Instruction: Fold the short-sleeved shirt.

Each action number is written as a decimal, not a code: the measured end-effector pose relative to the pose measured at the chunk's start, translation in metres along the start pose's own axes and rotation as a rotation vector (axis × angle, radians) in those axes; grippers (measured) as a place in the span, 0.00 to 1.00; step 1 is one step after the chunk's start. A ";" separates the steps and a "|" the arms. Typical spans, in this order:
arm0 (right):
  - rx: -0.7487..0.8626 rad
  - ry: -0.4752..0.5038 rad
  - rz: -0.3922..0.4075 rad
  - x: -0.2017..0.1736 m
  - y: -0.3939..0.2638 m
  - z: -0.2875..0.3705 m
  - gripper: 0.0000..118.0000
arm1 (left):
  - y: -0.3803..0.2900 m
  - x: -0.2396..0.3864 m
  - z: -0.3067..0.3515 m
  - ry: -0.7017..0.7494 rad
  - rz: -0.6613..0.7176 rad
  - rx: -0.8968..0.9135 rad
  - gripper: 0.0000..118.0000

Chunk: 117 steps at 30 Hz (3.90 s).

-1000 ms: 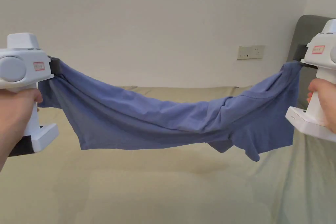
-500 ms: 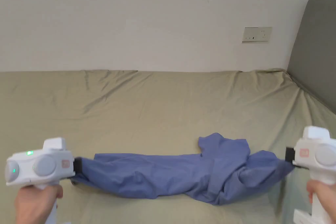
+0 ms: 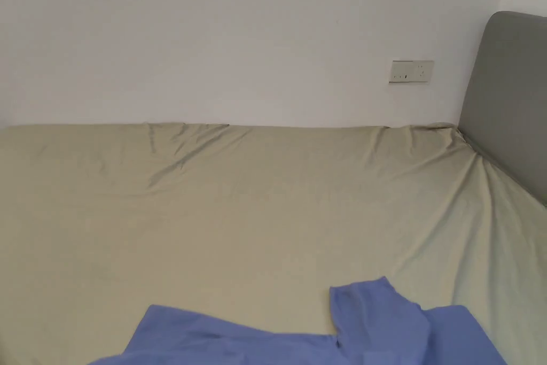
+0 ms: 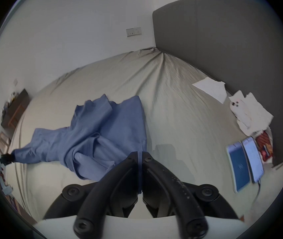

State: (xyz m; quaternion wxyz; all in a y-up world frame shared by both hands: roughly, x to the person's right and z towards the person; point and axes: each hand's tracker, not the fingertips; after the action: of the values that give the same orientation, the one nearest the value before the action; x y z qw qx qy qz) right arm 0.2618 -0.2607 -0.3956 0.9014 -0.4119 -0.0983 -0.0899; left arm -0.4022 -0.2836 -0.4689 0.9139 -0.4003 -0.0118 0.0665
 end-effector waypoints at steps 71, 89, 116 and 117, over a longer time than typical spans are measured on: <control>0.277 0.109 -0.066 -0.055 -0.033 0.146 0.00 | -0.030 -0.034 -0.049 -0.083 0.186 -0.146 0.01; 0.170 0.205 0.106 -0.079 0.092 -0.035 0.00 | -0.002 0.039 0.137 -0.328 0.241 0.383 0.01; -0.079 0.225 0.189 -0.116 0.080 -0.140 0.02 | -0.012 0.034 0.123 -0.271 0.284 0.314 0.01; -0.049 0.284 0.121 -0.111 0.075 -0.119 0.02 | -0.012 0.032 0.125 -0.273 0.285 0.318 0.01</control>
State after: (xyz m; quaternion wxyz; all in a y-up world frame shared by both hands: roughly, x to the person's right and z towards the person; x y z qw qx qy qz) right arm 0.1854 -0.2937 -0.5541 0.8997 -0.4221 0.0577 -0.0950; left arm -0.3782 -0.1965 -0.3761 0.9366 -0.2367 -0.0680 0.2492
